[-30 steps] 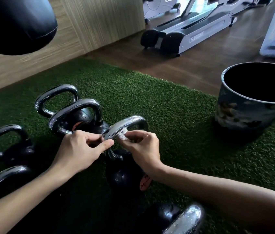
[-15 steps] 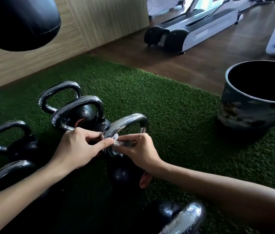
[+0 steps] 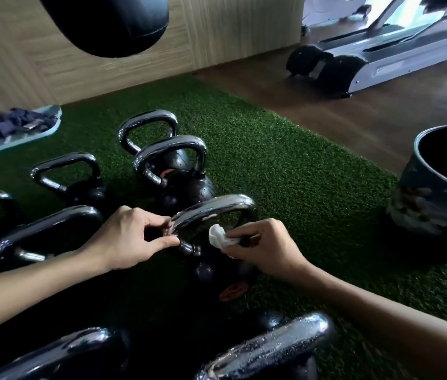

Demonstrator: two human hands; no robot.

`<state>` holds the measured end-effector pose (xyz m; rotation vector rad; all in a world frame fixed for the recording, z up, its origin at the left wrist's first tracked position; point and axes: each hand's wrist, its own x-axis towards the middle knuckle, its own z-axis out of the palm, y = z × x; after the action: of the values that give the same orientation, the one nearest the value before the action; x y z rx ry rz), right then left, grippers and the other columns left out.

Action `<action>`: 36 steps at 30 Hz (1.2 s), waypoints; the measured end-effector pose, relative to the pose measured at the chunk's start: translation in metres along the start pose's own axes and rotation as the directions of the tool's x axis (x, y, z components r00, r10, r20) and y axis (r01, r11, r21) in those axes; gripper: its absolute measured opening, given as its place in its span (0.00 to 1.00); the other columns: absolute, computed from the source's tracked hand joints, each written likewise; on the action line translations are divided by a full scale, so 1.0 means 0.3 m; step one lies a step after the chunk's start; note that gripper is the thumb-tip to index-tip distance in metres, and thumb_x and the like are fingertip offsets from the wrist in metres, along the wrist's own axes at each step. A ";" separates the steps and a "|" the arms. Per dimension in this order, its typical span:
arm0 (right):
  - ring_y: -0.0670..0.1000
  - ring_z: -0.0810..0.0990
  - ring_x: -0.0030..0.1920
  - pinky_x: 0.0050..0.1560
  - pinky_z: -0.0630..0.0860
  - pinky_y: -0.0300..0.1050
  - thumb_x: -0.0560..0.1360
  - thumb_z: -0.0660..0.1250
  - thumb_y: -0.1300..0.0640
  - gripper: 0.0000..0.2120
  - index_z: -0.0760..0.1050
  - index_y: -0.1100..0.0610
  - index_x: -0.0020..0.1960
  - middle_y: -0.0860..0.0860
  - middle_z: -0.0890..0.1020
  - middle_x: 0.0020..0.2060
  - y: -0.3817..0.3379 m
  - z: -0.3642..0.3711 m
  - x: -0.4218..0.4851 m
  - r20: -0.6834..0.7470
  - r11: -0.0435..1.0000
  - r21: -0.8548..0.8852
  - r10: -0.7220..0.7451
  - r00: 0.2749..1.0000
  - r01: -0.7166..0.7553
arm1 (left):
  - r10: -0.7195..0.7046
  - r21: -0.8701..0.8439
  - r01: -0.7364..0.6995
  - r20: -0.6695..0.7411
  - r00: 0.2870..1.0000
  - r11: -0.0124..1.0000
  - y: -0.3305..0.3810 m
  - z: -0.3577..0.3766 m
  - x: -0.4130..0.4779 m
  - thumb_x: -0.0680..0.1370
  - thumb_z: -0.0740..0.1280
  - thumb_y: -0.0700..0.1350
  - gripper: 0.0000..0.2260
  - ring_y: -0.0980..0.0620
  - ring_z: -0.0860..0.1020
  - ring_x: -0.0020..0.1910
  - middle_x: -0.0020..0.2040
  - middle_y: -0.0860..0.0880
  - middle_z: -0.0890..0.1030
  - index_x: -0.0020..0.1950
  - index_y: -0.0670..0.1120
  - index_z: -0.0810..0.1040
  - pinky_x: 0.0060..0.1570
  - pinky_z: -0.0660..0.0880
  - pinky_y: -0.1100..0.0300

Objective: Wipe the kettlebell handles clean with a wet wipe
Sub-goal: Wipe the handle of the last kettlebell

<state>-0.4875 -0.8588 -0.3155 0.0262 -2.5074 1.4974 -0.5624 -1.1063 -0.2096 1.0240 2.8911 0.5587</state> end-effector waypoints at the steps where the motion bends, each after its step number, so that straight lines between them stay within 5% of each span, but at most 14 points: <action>1: 0.35 0.84 0.41 0.44 0.79 0.37 0.68 0.81 0.48 0.12 0.88 0.48 0.51 0.39 0.87 0.42 -0.005 -0.018 -0.013 0.014 1.000 0.017 -0.001 1.000 0.001 | 0.008 -0.004 -0.008 0.014 1.000 1.000 -0.009 0.004 -0.015 0.70 0.78 0.53 0.20 0.77 0.65 0.48 0.44 0.76 0.55 0.58 0.44 0.86 0.39 0.70 0.68; 4: 0.39 0.86 0.42 0.46 0.81 0.41 0.68 0.81 0.48 0.13 0.88 0.49 0.51 0.40 0.88 0.42 -0.044 -0.066 -0.022 0.063 0.999 0.045 -0.028 0.998 0.025 | 0.011 -0.036 -0.010 0.021 1.000 0.999 -0.003 0.016 -0.053 0.69 0.77 0.55 0.25 0.76 0.66 0.47 0.44 0.77 0.55 0.61 0.42 0.84 0.37 0.69 0.75; 7: 0.36 0.81 0.35 0.39 0.75 0.33 0.68 0.82 0.51 0.12 0.88 0.51 0.50 0.37 0.86 0.38 -0.091 -0.112 0.011 0.125 0.997 0.034 -0.077 0.989 0.073 | -0.085 -0.030 0.085 0.008 0.996 0.996 0.016 0.021 -0.065 0.70 0.75 0.58 0.27 0.71 0.73 0.24 0.41 0.76 0.53 0.64 0.45 0.82 0.30 0.68 0.73; 9: 0.35 0.78 0.32 0.36 0.70 0.27 0.68 0.82 0.54 0.11 0.88 0.53 0.50 0.36 0.84 0.35 -0.125 -0.136 0.044 0.186 0.996 0.010 -0.090 0.978 0.090 | -0.169 -0.031 0.170 0.024 0.985 0.985 0.011 0.022 -0.058 0.67 0.73 0.65 0.30 0.66 0.71 0.21 0.36 0.78 0.68 0.64 0.51 0.83 0.25 0.66 0.71; 11: 0.33 0.78 0.31 0.36 0.70 0.26 0.68 0.82 0.55 0.11 0.88 0.55 0.50 0.40 0.86 0.38 -0.162 -0.162 0.074 0.258 0.995 -0.028 -0.085 0.962 0.096 | -0.239 -0.019 0.240 0.019 0.971 0.971 0.007 0.023 -0.064 0.63 0.71 0.72 0.31 0.65 0.74 0.23 0.27 0.64 0.79 0.62 0.60 0.83 0.25 0.64 0.71; 15: 0.37 0.76 0.29 0.33 0.69 0.29 0.68 0.82 0.51 0.11 0.88 0.49 0.49 0.43 0.85 0.35 -0.247 -0.226 0.107 0.393 0.980 -0.155 -0.052 0.918 0.122 | -0.286 -0.028 0.285 -0.122 0.950 0.958 0.055 0.034 -0.108 0.70 0.77 0.58 0.22 0.68 0.75 0.34 0.58 0.63 0.83 0.63 0.63 0.81 0.36 0.69 0.72; 18: 0.37 0.76 0.28 0.30 0.68 0.28 0.68 0.82 0.52 0.10 0.87 0.50 0.48 0.34 0.81 0.29 -0.315 -0.293 0.097 0.538 0.966 -0.191 -0.043 0.842 0.172 | -0.321 -0.112 0.303 -0.219 0.921 0.946 0.143 0.019 -0.152 0.73 0.76 0.48 0.14 0.76 0.73 0.38 0.57 0.63 0.83 0.58 0.60 0.85 0.37 0.65 0.77; 20: 0.36 0.75 0.27 0.28 0.66 0.27 0.69 0.81 0.54 0.09 0.87 0.52 0.48 0.31 0.76 0.24 -0.335 -0.323 0.069 0.637 0.948 -0.195 -0.072 0.767 0.251 | -0.394 -0.165 0.374 -0.117 0.912 0.913 0.200 -0.011 -0.187 0.74 0.76 0.47 0.10 0.71 0.75 0.36 0.50 0.63 0.84 0.52 0.61 0.86 0.36 0.68 0.76; 22: 0.36 0.75 0.28 0.28 0.66 0.27 0.68 0.81 0.53 0.09 0.87 0.51 0.47 0.31 0.75 0.23 -0.335 -0.338 0.025 0.688 0.927 -0.181 -0.119 0.716 0.328 | -0.444 -0.189 0.466 0.148 0.884 0.864 0.246 -0.036 -0.233 0.73 0.76 0.52 0.08 0.60 0.79 0.33 0.40 0.61 0.85 0.49 0.65 0.85 0.33 0.72 0.70; 24: 0.36 0.77 0.29 0.30 0.67 0.27 0.67 0.82 0.51 0.08 0.87 0.48 0.46 0.32 0.77 0.25 -0.322 -0.343 -0.021 0.697 0.913 -0.160 -0.165 0.698 0.376 | -0.439 -0.117 0.512 0.377 0.815 0.851 0.296 -0.056 -0.285 0.71 0.75 0.61 0.10 0.47 0.83 0.40 0.42 0.54 0.87 0.51 0.71 0.82 0.41 0.81 0.56; 26: 0.36 0.78 0.31 0.32 0.68 0.27 0.67 0.81 0.51 0.08 0.87 0.46 0.45 0.35 0.80 0.28 -0.314 -0.340 -0.062 0.696 0.909 -0.121 -0.208 0.687 0.398 | -0.407 -0.072 0.497 0.478 0.778 0.865 0.355 -0.069 -0.327 0.69 0.73 0.66 0.14 0.49 0.83 0.42 0.48 0.59 0.86 0.54 0.72 0.81 0.46 0.81 0.53; 28: 0.34 0.79 0.33 0.33 0.69 0.26 0.67 0.81 0.52 0.07 0.87 0.47 0.44 0.36 0.80 0.28 -0.316 -0.331 -0.099 0.691 0.895 -0.096 -0.256 0.676 0.436 | -0.367 -0.066 0.449 0.480 0.797 0.891 0.418 -0.061 -0.344 0.69 0.75 0.64 0.14 0.59 0.78 0.33 0.39 0.72 0.81 0.54 0.69 0.82 0.38 0.75 0.66; 31: 0.33 0.80 0.35 0.35 0.70 0.25 0.67 0.80 0.54 0.06 0.88 0.48 0.44 0.37 0.82 0.31 -0.327 -0.320 -0.153 0.677 0.871 -0.080 -0.310 0.667 0.486 | -0.366 0.012 0.396 0.408 0.836 0.918 0.483 -0.016 -0.356 0.65 0.78 0.65 0.18 0.60 0.72 0.25 0.24 0.68 0.75 0.52 0.65 0.84 0.26 0.64 0.68; 36: 0.39 0.80 0.38 0.37 0.71 0.29 0.69 0.80 0.44 0.10 0.87 0.45 0.48 0.42 0.83 0.37 -0.324 -0.351 -0.219 0.649 0.872 -0.129 -0.286 0.705 0.472 | -0.325 -0.010 0.343 0.298 0.898 0.939 0.434 0.043 -0.370 0.58 0.76 0.74 0.23 0.46 0.79 0.34 0.37 0.56 0.84 0.49 0.67 0.84 0.30 0.72 0.54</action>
<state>-0.3921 -0.8200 -0.1962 1.0973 -2.9085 1.0381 -0.3949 -1.0765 -0.1879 0.5255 2.6762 0.4293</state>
